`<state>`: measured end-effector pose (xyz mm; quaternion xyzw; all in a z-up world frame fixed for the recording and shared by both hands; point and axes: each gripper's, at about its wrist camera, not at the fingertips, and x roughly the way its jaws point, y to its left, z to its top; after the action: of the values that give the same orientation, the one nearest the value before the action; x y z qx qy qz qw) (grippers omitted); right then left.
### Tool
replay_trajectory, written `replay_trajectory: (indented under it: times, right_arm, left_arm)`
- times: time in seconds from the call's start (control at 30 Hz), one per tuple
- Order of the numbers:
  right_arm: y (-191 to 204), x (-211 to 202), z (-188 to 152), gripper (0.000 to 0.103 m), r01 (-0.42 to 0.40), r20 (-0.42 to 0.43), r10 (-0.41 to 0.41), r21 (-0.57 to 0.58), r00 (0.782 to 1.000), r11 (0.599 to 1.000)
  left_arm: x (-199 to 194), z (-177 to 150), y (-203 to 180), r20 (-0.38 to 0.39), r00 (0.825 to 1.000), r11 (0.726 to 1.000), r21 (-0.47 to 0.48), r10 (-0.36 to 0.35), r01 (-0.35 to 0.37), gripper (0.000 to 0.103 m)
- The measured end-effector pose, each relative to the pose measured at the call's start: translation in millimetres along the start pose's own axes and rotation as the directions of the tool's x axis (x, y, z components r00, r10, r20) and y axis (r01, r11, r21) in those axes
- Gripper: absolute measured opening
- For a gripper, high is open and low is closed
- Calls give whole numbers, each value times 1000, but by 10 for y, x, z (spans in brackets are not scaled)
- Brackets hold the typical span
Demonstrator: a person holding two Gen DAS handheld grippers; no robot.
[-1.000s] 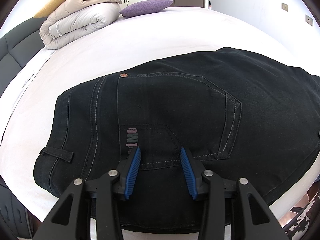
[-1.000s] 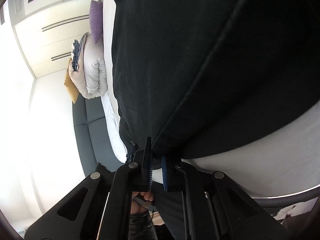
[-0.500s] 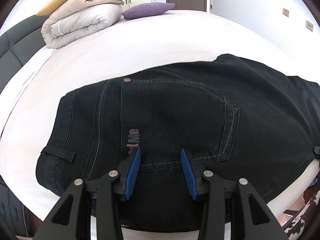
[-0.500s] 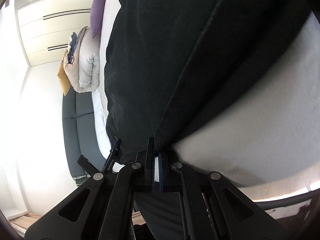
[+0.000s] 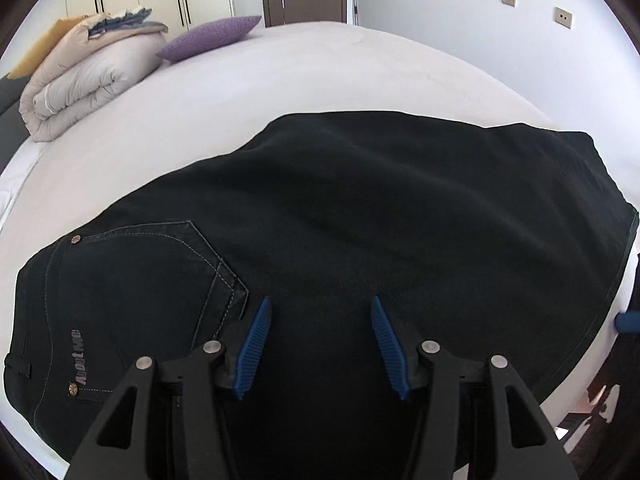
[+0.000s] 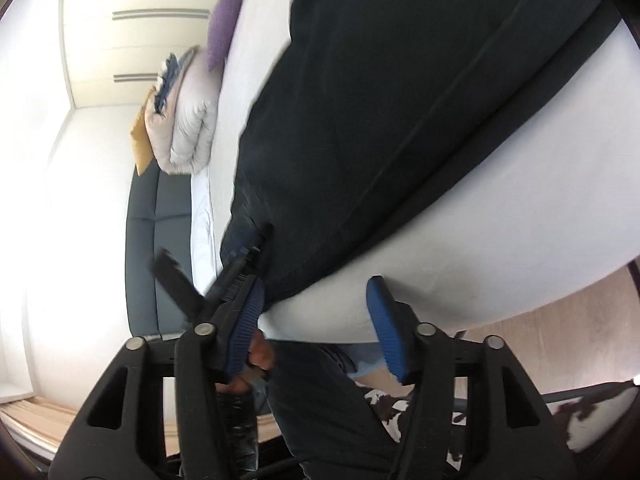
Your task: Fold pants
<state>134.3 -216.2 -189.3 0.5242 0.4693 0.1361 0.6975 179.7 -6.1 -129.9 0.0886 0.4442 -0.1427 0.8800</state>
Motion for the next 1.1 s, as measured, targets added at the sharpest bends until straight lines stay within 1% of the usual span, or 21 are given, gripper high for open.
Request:
replay_trajectory:
  times: [0.07,0.13,0.2,0.23,0.3,0.37,0.4,0.43,0.5,0.57,0.67,0.7,0.73,0.8,0.83,0.87,0.9,0.97,1.0,1.07,1.1]
  right_arm:
    - [85,-234,147,54,-23,67,25,-23,997,999]
    - [210,-383,334,54,-39,131,46,-58,990,998]
    - [297,-416,542,54,-36,156,50,-92,987,995]
    - [284,-400,641,51,-41,165,55,-87,985,995]
    - [110,-333,798,49,-32,150,32,-6,988,999]
    - [-112,-295,865,40,7,128,-10,29,992,1000]
    - [-236,-289,848,18,52,125,-56,36,991,998]
    - [-353,-301,832,0,60,124,-67,59,990,996]
    - [-655,-447,769,0,-15,149,-1,107,989,994]
    - [-694,-576,725,0,23,187,-36,71,982,997]
    - [-661,-666,709,0,71,193,-77,39,978,997]
    - [-607,-677,717,0,98,184,-102,27,978,995]
    - [-517,-691,718,0,146,179,-143,1,973,989]
    - [-274,-689,665,0,256,173,-241,-66,955,965]
    - [-195,-749,599,0,284,182,-262,-112,948,952]
    - [-40,-819,606,0,270,199,-236,-163,951,949]
    - [81,-856,634,0,231,213,-188,-197,959,953]
    - [317,-828,786,2,152,232,-92,-257,968,954]
    - [399,-760,878,2,131,233,-67,-273,970,953]
    - [499,-508,1083,2,83,209,-23,-282,978,956]
    - [489,-372,1159,2,49,175,-1,-272,985,961]
  left_arm:
    - [2,-11,37,-2,1000,999,-29,-17,17,55]
    - [13,4,57,-11,1000,999,-27,-27,26,55]
    - [14,11,49,-16,999,999,-19,-28,28,55]
    - [13,9,47,-17,999,999,-22,-30,30,55]
    - [-7,-26,61,-15,999,999,-24,-31,31,55]
    - [17,-17,102,-13,999,999,-20,-29,29,55]
    - [14,-42,92,-11,999,999,-19,-30,30,56]
    - [13,-49,96,-11,999,999,-18,-31,31,56]
    - [17,-58,102,-13,999,999,-13,-31,31,56]
    - [13,-79,90,-12,999,999,-12,-32,32,57]
    - [17,-68,87,-12,1000,999,-18,-29,29,57]
    - [8,-72,78,-12,1000,1000,-18,-26,25,57]
    - [-2,-76,68,-12,1000,1000,-19,-23,23,57]
    - [-70,-82,73,-15,1000,999,-28,-28,28,55]
    - [-134,-75,68,-12,999,999,-27,-36,36,54]
    - [-192,-35,76,2,999,998,-28,-52,52,51]
    - [-239,32,93,24,998,997,-35,-66,66,51]
    - [-307,216,114,73,993,994,-59,-92,97,51]
    - [-308,340,116,89,991,991,-72,-105,111,51]
    - [-212,592,56,94,989,990,-71,-118,125,51]
    - [-108,689,6,73,990,990,-60,-121,125,50]
